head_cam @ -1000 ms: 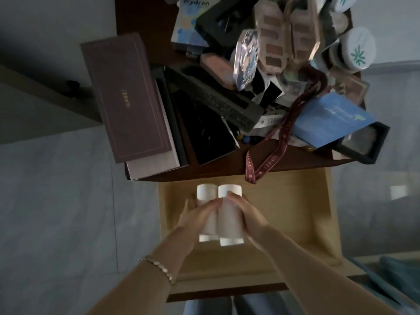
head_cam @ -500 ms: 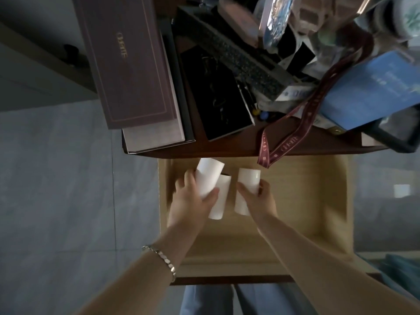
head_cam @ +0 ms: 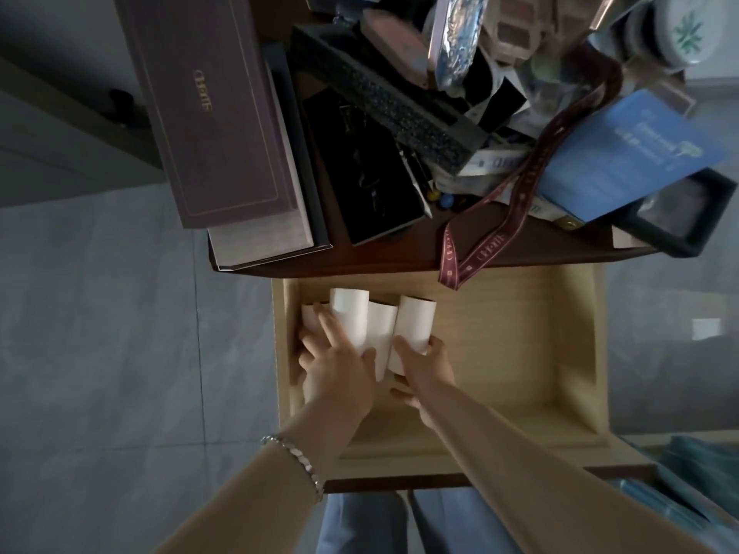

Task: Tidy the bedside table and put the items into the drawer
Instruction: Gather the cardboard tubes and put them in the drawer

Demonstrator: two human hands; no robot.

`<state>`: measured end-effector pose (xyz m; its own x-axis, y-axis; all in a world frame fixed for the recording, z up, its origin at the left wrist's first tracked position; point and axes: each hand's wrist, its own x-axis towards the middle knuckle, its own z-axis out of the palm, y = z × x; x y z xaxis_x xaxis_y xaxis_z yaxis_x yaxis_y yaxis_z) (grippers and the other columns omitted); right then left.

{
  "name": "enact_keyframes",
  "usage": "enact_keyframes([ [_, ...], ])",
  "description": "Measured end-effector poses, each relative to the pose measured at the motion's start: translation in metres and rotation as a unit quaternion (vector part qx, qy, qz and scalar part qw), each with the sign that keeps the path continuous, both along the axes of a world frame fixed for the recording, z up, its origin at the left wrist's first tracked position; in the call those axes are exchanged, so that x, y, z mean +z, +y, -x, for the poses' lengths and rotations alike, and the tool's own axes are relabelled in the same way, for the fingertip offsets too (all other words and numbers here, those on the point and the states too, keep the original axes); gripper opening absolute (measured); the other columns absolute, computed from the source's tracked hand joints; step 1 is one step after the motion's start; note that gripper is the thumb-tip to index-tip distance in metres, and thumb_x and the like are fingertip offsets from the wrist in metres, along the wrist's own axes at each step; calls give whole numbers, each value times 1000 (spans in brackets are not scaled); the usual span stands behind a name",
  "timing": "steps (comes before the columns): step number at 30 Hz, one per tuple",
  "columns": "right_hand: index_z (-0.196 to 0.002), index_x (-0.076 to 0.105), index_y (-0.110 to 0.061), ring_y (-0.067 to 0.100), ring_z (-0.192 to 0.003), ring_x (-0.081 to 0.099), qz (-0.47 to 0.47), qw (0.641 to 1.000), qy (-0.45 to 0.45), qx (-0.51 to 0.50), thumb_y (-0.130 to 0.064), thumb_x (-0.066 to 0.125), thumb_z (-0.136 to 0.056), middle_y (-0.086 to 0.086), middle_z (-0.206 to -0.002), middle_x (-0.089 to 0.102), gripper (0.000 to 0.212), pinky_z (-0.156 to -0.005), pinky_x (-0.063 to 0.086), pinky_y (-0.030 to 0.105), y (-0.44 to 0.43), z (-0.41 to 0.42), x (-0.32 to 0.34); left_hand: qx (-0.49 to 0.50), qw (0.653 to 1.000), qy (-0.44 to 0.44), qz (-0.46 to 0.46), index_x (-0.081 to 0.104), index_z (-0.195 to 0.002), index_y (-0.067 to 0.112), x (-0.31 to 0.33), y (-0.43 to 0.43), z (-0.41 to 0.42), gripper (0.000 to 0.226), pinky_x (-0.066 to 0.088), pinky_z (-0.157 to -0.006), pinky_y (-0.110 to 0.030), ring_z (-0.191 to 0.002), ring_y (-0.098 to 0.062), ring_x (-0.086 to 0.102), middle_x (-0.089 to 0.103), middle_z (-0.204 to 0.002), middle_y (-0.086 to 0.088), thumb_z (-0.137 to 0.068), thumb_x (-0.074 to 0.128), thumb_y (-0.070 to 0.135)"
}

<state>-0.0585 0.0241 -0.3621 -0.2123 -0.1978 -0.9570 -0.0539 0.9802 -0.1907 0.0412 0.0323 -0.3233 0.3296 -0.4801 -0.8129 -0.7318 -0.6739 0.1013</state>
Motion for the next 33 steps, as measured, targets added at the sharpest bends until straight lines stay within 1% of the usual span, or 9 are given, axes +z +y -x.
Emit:
enact_keyframes([
  [7,-133,35,-32,23,-91,59,38,997,62,36,-37,61,-83,5,-120,52,57,-73,56,39,2,22,-5,71,997,2,-3,-29,-140,31,-11,0,19,75,30,-107,-50,-142,-39,-5,-28,-151,-13,-95,27,50],
  [11,-131,39,-19,26,-96,60,-18,997,43,-55,-37,65,-81,7,-115,57,59,-76,56,41,1,26,-3,270,959,-1,91,-5,-147,28,3,17,21,75,27,-108,-52,-141,-35,3,-7,-155,-4,-93,47,32],
  [15,-127,43,-23,34,-91,59,-74,962,-48,-257,-32,68,-80,13,-113,56,54,-79,53,53,0,17,3,558,829,16,23,28,-137,8,6,10,16,50,42,-92,-34,-114,-29,43,28,-142,-16,-93,48,22],
  [19,-128,44,-25,38,-94,57,-49,929,-107,-351,-25,64,-85,16,-115,53,48,-78,51,59,-9,12,4,753,632,183,6,47,-106,7,3,-14,2,21,50,-88,-49,-93,-34,57,56,-99,-17,-95,44,24],
  [21,-128,45,-25,35,-93,57,-18,934,-119,-337,-21,58,-89,15,-115,53,41,-80,52,56,-19,9,5,778,597,196,18,47,-106,5,0,-26,-3,19,50,-90,-51,-100,-35,55,54,-106,-18,-91,46,16],
  [25,-127,45,-24,34,-92,59,45,939,-155,-304,-8,49,-92,17,-120,53,39,-86,51,50,-47,0,12,735,624,244,98,57,-107,4,-6,-39,-10,21,54,-88,-40,-96,-23,67,67,-99,-12,-91,43,4],
  [28,-130,42,-19,30,-92,60,59,948,-166,-267,-3,46,-92,16,-120,54,42,-85,51,45,-66,-2,15,686,658,291,103,51,-121,3,-10,-40,-19,31,45,-96,-38,-121,-24,54,60,-120,-10,-94,36,0],
  [30,-131,42,-16,29,-94,60,51,952,-175,-244,-3,45,-91,16,-117,57,42,-77,52,44,-69,-1,15,626,728,260,100,44,-132,2,-6,-38,-22,37,44,-94,-36,-121,-28,52,56,-126,-13,-96,38,5],
  [33,-125,45,-6,34,-103,57,14,941,-172,-290,-5,46,-92,15,-115,57,33,-80,49,49,-62,2,17,372,909,52,180,55,-120,12,7,-24,-29,32,48,-69,-29,-87,-19,59,61,-101,-3,-91,43,8],
])
